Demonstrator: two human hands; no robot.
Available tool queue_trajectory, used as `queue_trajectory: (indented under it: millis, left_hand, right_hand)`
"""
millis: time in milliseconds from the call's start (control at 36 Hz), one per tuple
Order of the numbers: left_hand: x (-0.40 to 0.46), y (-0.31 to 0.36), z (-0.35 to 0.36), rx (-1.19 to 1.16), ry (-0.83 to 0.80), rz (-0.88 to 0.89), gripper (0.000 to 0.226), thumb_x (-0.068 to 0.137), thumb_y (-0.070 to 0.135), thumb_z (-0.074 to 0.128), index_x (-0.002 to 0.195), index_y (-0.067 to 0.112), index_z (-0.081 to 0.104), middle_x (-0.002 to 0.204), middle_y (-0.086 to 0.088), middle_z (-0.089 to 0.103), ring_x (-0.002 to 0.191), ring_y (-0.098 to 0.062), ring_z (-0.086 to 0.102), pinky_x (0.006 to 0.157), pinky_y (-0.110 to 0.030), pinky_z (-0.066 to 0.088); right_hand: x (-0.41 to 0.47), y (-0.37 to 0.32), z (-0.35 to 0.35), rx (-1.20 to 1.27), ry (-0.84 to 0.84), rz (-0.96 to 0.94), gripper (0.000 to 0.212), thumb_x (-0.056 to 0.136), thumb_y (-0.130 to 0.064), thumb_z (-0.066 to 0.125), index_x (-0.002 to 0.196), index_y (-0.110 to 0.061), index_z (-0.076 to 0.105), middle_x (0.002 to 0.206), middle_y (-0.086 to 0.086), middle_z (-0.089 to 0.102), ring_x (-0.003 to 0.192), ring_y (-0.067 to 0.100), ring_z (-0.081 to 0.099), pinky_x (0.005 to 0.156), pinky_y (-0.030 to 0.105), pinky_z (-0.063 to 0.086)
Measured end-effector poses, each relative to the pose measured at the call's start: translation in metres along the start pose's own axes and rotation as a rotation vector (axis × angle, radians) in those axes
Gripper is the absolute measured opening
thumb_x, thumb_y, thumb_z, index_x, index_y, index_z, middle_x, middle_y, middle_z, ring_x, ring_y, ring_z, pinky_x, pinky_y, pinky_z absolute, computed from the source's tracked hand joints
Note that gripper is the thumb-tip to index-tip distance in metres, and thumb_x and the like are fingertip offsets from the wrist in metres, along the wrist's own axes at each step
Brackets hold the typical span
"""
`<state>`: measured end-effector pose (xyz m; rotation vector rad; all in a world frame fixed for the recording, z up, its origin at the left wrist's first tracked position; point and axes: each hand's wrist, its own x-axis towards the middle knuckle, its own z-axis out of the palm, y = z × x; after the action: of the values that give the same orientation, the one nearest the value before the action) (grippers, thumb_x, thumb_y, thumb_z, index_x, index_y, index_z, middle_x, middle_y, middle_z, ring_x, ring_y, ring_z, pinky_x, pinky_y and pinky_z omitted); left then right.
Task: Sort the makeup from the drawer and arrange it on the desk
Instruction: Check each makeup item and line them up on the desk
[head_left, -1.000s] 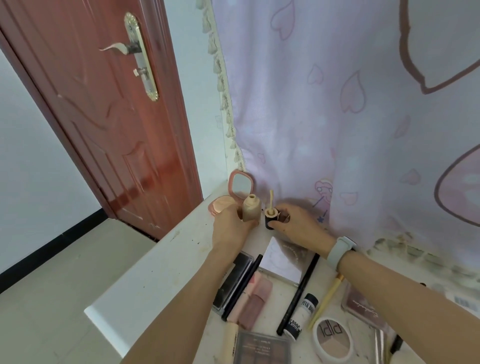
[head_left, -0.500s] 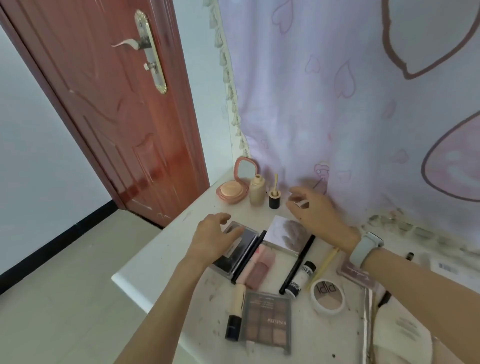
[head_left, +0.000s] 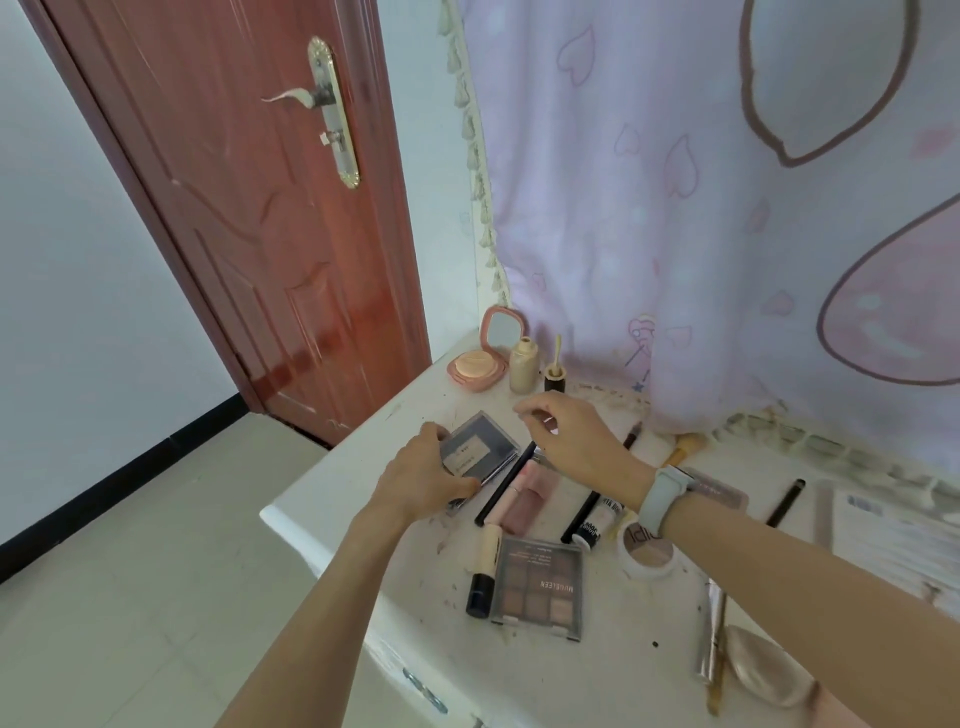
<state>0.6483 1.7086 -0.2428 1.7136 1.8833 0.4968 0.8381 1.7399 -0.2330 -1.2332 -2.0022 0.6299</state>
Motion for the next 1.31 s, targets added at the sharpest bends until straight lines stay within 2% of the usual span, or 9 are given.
queue_trajectory:
  millis: [278, 417, 556, 722, 833, 944, 1083, 1250, 1306]
  left_hand:
    - [-0.026, -0.014, -0.02, -0.283, 0.201, 0.276, 0.05, 0.07, 0.006, 0.078, 0.095, 0.034, 0.046, 0.089, 0.009, 0.063, 0.077, -0.007, 0.061, 0.065, -0.014, 0.048]
    - [-0.037, -0.014, -0.028, -0.532, 0.274, 0.287, 0.049, 0.068, -0.001, 0.078, 0.09, 0.031, 0.049, 0.079, 0.021, 0.063, 0.077, -0.001, 0.06, 0.061, -0.014, 0.047]
    - [-0.045, -0.012, -0.035, -0.75, 0.361, 0.295, 0.042, 0.067, 0.0, 0.079, 0.084, 0.027, 0.051, 0.069, 0.02, 0.06, 0.068, -0.001, 0.056, 0.063, -0.015, 0.047]
    - [-0.057, 0.007, -0.036, -1.021, 0.423, 0.306, 0.03, 0.082, 0.011, 0.069, 0.105, 0.026, 0.056, 0.107, 0.002, 0.063, 0.102, -0.018, 0.059, 0.088, -0.03, 0.051]
    - [-0.063, 0.017, -0.043, -1.258, 0.306, 0.159, 0.052, 0.075, 0.037, 0.069, 0.122, 0.022, 0.052, 0.128, -0.009, 0.054, 0.118, -0.025, 0.054, 0.096, -0.038, 0.049]
    - [-0.067, 0.017, -0.042, -1.297, 0.348, 0.101, 0.029, 0.083, 0.019, 0.068, 0.111, 0.014, 0.062, 0.111, -0.013, 0.059, 0.104, -0.025, 0.06, 0.092, -0.037, 0.051]
    - [-0.071, 0.011, -0.038, -1.368, 0.342, 0.112, 0.039, 0.073, 0.016, 0.075, 0.108, 0.015, 0.057, 0.118, -0.014, 0.056, 0.104, -0.025, 0.062, 0.09, -0.033, 0.053]
    - [-0.075, 0.011, -0.035, -1.387, 0.321, 0.129, 0.042, 0.072, 0.011, 0.074, 0.11, 0.004, 0.059, 0.104, -0.014, 0.06, 0.093, -0.022, 0.063, 0.095, -0.038, 0.05]
    - [-0.075, 0.01, -0.036, -1.382, 0.301, 0.132, 0.044, 0.072, 0.011, 0.074, 0.112, 0.003, 0.059, 0.103, -0.013, 0.063, 0.092, -0.022, 0.064, 0.093, -0.036, 0.051]
  right_hand:
    - [0.003, -0.03, -0.002, -0.036, -0.152, -0.109, 0.041, 0.092, -0.013, 0.053, 0.132, -0.019, 0.049, 0.136, -0.005, 0.045, 0.124, 0.009, 0.036, 0.096, 0.013, 0.027]
    - [-0.004, -0.05, -0.006, -0.018, -0.205, -0.172, 0.022, 0.093, -0.011, 0.052, 0.111, -0.009, 0.065, 0.109, 0.0, 0.066, 0.084, -0.015, 0.05, 0.073, 0.001, 0.034]
    - [-0.009, -0.066, -0.005, -0.083, -0.187, -0.215, 0.025, 0.093, -0.018, 0.054, 0.117, -0.014, 0.06, 0.11, 0.0, 0.065, 0.086, 0.005, 0.052, 0.072, 0.004, 0.036]
    - [-0.013, -0.08, 0.0, -0.075, 0.052, -0.249, 0.02, 0.091, -0.017, 0.057, 0.109, -0.009, 0.061, 0.1, 0.006, 0.064, 0.091, 0.021, 0.057, 0.074, 0.021, 0.039]
    - [-0.02, -0.088, 0.003, -0.077, 0.092, -0.306, 0.016, 0.088, -0.013, 0.062, 0.102, -0.006, 0.062, 0.098, 0.006, 0.063, 0.093, 0.019, 0.055, 0.078, 0.021, 0.04]
    - [-0.025, -0.094, 0.001, 0.029, 0.011, -0.273, 0.009, 0.086, -0.011, 0.063, 0.095, -0.008, 0.066, 0.087, 0.001, 0.063, 0.082, 0.01, 0.056, 0.07, 0.017, 0.044]
    - [-0.02, -0.097, -0.008, 0.094, -0.194, -0.124, 0.013, 0.09, -0.019, 0.058, 0.098, -0.019, 0.068, 0.088, -0.02, 0.061, 0.071, -0.013, 0.053, 0.062, 0.002, 0.038]
    - [-0.017, -0.104, -0.015, -0.07, -0.354, -0.095, 0.019, 0.09, -0.027, 0.056, 0.103, -0.02, 0.069, 0.098, -0.002, 0.071, 0.09, 0.014, 0.063, 0.082, 0.031, 0.049]
    - [-0.016, -0.108, -0.017, -0.069, -0.431, -0.099, 0.022, 0.091, -0.025, 0.054, 0.098, -0.011, 0.069, 0.088, 0.006, 0.07, 0.078, 0.016, 0.061, 0.075, 0.032, 0.047]
